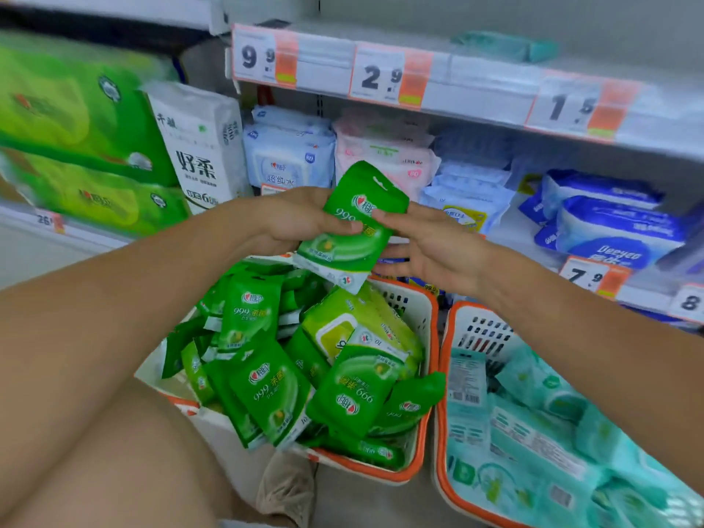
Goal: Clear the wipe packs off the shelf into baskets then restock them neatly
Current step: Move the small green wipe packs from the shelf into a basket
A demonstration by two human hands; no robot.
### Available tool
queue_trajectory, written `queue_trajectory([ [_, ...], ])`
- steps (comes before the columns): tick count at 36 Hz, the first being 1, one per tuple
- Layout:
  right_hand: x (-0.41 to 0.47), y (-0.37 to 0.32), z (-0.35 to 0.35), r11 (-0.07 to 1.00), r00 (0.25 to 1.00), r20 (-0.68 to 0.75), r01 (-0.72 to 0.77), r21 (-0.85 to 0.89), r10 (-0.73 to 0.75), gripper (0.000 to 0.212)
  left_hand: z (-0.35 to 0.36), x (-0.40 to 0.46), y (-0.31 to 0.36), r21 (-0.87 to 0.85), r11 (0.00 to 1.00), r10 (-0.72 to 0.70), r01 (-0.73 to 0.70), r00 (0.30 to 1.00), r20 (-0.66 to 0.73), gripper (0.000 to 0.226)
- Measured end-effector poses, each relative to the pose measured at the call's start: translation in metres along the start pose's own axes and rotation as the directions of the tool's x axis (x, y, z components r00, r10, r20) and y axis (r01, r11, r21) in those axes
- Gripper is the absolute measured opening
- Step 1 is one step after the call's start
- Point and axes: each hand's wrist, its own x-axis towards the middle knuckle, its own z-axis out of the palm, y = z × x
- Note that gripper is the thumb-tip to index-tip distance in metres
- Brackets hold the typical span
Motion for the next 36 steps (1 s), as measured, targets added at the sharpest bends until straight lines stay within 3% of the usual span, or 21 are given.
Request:
queue_trajectory([
  [2,0.004,0.002,-0.003,0.997,0.996,-0.086,0.018,0.069,-0.012,0.028,0.008,0.005,0.001,-0.045,0.999,-0.015,0.016,0.999,0.034,0.042],
  [7,0.006,0.003,-0.027,0.998,0.983,-0.176,0.038,-0.050,-0.046,0.022,0.008,0.016,0.003,0.005,0.999,-0.039,0.039,0.999,-0.019,0.030],
  [12,0.006,0.005,-0.046,0.998,0.986,-0.152,0.059,-0.029,-0.062,0.014,0.003,0.021,0.001,0.029,0.999,-0.030,0.030,0.999,0.009,0.024],
  [14,0.007,0.006,-0.051,0.986,0.965,-0.219,0.118,-0.119,-0.142,0.016,0.003,0.023,0.002,0.131,0.990,-0.053,0.058,0.998,-0.037,0.020],
  [15,0.009,0.008,-0.055,0.966,0.938,-0.274,0.157,-0.207,-0.211,0.016,0.002,0.024,0.002,0.266,0.962,-0.037,0.061,0.995,-0.092,0.018],
  [17,0.014,0.016,-0.069,0.817,0.832,-0.342,0.209,-0.538,-0.437,0.012,0.000,0.026,0.003,0.586,0.808,0.050,0.053,0.986,-0.159,0.016],
  [19,0.021,0.033,-0.084,0.555,0.774,-0.281,0.107,-0.825,-0.567,0.017,0.001,0.026,0.003,0.699,0.713,0.073,0.043,0.988,-0.136,0.017],
  [21,0.023,0.060,-0.092,0.435,0.821,-0.275,-0.037,-0.900,-0.500,0.024,0.005,0.025,0.002,0.707,0.706,0.052,0.025,0.995,-0.088,0.016],
  [23,0.020,0.089,-0.093,0.423,0.902,-0.291,-0.140,-0.895,-0.317,0.021,0.008,0.028,0.001,0.731,0.682,0.049,0.004,0.997,-0.051,0.016],
  [25,0.020,0.113,-0.095,0.445,0.941,-0.264,-0.148,-0.883,-0.210,0.011,0.012,0.032,-0.002,0.740,0.672,0.043,-0.017,0.999,-0.017,0.014],
  [28,0.020,0.121,-0.100,0.530,0.950,-0.289,-0.188,-0.827,-0.115,0.017,0.014,0.037,-0.006,0.707,0.706,0.014,-0.034,0.999,0.034,0.014],
  [33,0.018,0.074,-0.096,0.443,0.938,-0.265,-0.144,-0.885,-0.224,0.017,0.013,0.043,-0.007,0.660,0.749,0.049,-0.060,0.998,0.034,0.009],
  [36,0.007,0.007,-0.090,0.466,0.889,-0.238,-0.031,-0.884,-0.392,0.013,0.011,0.047,0.000,0.644,0.751,0.213,-0.143,0.977,-0.032,0.008],
])
